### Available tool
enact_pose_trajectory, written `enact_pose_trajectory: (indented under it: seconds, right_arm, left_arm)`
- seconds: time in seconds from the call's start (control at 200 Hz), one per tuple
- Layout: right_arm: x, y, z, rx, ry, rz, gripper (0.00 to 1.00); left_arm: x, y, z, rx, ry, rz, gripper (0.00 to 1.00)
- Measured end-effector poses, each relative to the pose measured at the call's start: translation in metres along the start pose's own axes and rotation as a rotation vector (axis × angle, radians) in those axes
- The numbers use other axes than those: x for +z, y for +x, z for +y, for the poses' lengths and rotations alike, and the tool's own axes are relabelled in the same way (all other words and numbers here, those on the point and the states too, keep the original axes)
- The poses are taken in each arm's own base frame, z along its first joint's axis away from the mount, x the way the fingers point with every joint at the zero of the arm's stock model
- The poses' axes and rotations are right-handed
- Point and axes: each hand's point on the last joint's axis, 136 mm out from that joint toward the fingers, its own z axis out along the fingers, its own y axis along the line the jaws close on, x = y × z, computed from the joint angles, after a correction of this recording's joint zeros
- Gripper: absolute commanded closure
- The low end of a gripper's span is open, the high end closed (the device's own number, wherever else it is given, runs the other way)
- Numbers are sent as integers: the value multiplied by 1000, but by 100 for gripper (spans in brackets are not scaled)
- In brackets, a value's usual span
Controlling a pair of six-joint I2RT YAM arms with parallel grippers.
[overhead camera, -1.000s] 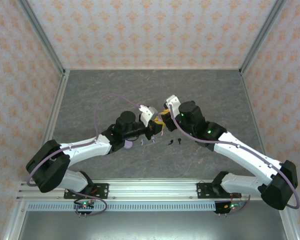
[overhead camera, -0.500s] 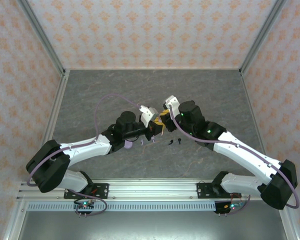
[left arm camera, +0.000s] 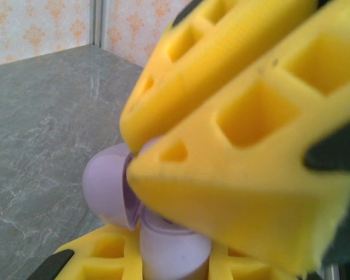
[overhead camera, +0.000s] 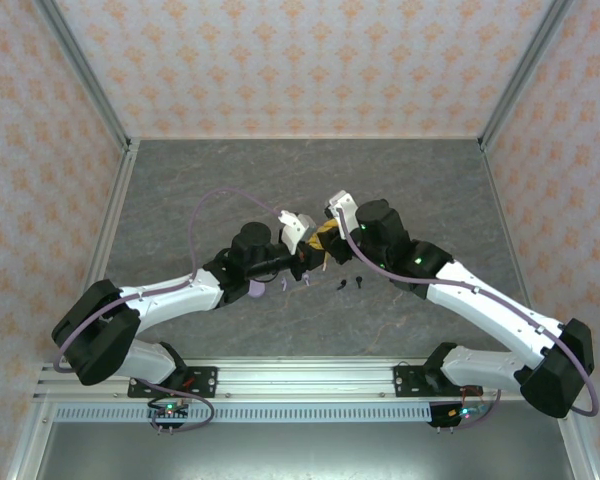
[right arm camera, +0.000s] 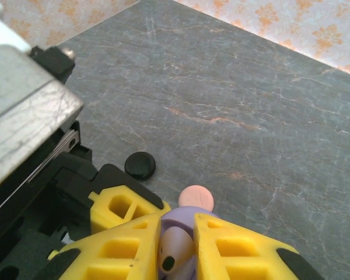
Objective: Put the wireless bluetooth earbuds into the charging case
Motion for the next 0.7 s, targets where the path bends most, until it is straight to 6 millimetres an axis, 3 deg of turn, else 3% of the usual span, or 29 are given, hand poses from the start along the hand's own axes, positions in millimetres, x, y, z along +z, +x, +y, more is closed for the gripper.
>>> enact_pose_trajectory:
  seconds: [0.701]
  right_arm:
    - [-7, -13, -2, 31, 16, 6, 67]
  left_arm:
    - [0, -11, -2, 16, 5, -45, 100]
